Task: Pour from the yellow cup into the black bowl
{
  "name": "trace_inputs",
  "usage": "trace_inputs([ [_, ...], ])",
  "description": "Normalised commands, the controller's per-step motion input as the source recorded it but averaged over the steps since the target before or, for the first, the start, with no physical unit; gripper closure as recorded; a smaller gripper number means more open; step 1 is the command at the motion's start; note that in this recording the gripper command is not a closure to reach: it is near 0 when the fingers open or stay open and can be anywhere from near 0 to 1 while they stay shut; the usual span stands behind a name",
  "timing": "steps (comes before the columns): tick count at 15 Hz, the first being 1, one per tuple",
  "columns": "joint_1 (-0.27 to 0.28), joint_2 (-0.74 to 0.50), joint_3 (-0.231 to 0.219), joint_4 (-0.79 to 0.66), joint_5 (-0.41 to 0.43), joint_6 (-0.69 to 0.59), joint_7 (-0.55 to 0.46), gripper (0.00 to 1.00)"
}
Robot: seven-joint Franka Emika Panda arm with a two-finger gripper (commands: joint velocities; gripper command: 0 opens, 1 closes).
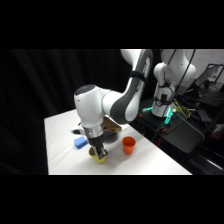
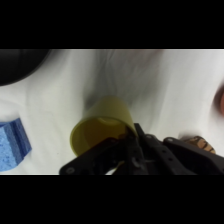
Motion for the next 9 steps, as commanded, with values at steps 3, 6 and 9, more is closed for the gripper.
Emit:
trace_inputs([
  [3, 0.021, 0.13, 0.0, 0.16, 0.071, 0.15, 0.1, 0.15],
  [6, 0.027, 0.12, -0.004, 0.16, 0.068, 0.1, 0.08, 0.15],
  [9, 0.057, 0.03, -0.041, 0.09, 0.02, 0.05, 0.09, 0.0],
])
